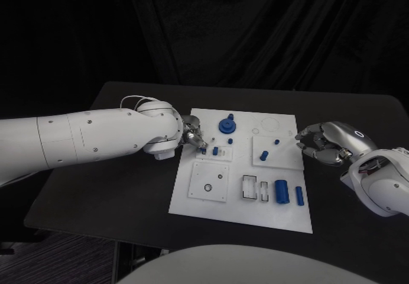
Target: Assemble the parts on the task board
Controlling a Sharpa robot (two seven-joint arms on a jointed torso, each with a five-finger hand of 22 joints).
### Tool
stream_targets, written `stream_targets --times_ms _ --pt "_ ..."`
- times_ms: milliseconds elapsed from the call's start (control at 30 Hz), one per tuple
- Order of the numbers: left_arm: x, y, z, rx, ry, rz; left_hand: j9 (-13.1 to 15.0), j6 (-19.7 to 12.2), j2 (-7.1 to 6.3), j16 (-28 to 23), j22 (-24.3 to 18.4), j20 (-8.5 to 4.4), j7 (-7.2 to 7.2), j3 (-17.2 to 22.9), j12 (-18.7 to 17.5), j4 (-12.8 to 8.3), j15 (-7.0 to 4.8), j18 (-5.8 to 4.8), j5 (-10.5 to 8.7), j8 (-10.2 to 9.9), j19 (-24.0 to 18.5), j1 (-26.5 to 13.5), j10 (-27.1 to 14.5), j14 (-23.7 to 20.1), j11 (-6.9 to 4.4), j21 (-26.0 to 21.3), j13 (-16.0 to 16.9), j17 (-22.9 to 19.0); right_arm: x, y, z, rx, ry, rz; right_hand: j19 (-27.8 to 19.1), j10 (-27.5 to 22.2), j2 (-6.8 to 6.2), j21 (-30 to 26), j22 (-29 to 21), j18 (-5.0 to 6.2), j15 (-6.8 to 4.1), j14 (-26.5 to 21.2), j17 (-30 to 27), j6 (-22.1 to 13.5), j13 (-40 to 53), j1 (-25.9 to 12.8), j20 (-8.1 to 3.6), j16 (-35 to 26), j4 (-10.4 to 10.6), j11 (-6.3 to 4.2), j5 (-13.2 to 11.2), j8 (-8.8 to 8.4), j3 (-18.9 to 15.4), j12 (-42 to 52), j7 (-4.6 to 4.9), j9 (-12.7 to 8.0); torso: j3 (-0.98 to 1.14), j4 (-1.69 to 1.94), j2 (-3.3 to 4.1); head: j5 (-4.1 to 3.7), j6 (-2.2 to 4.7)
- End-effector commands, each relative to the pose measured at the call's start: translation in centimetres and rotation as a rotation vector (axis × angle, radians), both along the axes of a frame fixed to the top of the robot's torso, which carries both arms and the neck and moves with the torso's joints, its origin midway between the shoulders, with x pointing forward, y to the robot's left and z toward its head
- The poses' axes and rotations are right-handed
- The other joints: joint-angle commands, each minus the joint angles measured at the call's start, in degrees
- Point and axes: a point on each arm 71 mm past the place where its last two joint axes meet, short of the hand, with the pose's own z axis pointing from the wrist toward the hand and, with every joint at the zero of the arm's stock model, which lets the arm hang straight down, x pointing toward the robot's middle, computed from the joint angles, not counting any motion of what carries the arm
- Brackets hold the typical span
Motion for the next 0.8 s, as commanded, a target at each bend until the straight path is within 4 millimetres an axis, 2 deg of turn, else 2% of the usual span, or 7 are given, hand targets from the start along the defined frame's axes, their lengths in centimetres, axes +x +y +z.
stream_targets --times_ms 33,400,567,800 --pt "-0.2 -0.2 -0.3 -0.007 0.011 -0.015 0.0 -0.2 0.21 0.1 11.0 -0.22 -0.09 1.3 0.2 -1.3 -0.33 0.42 -0.32 0.1 -0.1 -1.0 6.1 6.0 -0.33 -0.4 15.0 15.1 0.0 -0.1 0.1 -0.002 0.000 -0.011 0.2 3.3 0.22 -0.2 10.7 0.14 0.52 5.6 14.1 0.2 11.4 -0.2 0.13 -0.2 0.0 0.37 0.2 -0.20 0.4 -0.3 0.14 -0.1 0.01 -0.07 0.03 0.00 0.00" --pt "-0.6 -0.1 -1.0 0.003 0.037 -0.020 0.0 -0.2 0.46 0.1 11.0 -0.17 0.00 1.1 0.2 -1.0 -0.26 0.44 0.05 0.0 -0.2 -1.9 6.1 6.0 -0.23 -0.5 15.0 15.1 -0.1 -0.2 0.1 -0.003 0.002 -0.013 0.2 3.3 0.22 -0.2 10.7 0.14 0.52 5.6 14.1 0.2 11.4 -0.2 0.13 -0.2 0.0 0.37 0.2 -0.20 0.4 -0.3 0.14 -0.1 0.02 0.08 0.12 -0.17 0.00" --pt "-0.8 -0.1 -1.2 0.005 0.046 -0.024 0.0 -0.2 0.47 0.1 11.0 -0.17 0.00 1.1 0.2 -1.0 -0.25 0.46 0.07 0.0 -0.2 -1.9 6.1 6.0 -0.23 -0.6 15.0 15.1 -0.1 -0.2 0.0 -0.003 0.003 -0.013 0.1 3.3 0.19 -0.3 10.7 0.14 0.53 5.6 14.1 0.3 11.4 -0.2 0.14 -0.2 0.0 0.37 0.2 -0.20 0.4 -0.3 0.14 -0.1 0.01 -0.04 0.15 -0.08 0.00" --pt "-1.0 0.1 -1.4 0.007 0.054 -0.022 0.0 -0.2 0.49 0.1 10.9 -0.17 -0.01 1.1 0.2 -1.0 -0.25 0.49 0.12 0.0 -0.3 -1.9 6.1 6.0 -0.24 -0.8 15.0 15.1 -0.1 -0.2 0.0 -0.005 0.004 -0.015 0.1 3.3 0.19 -0.3 10.7 0.14 0.53 5.6 14.1 0.3 11.4 -0.2 0.14 -0.2 0.0 0.37 0.2 -0.20 0.4 -0.3 0.14 -0.1 -0.05 0.04 0.16 -0.14 0.00"
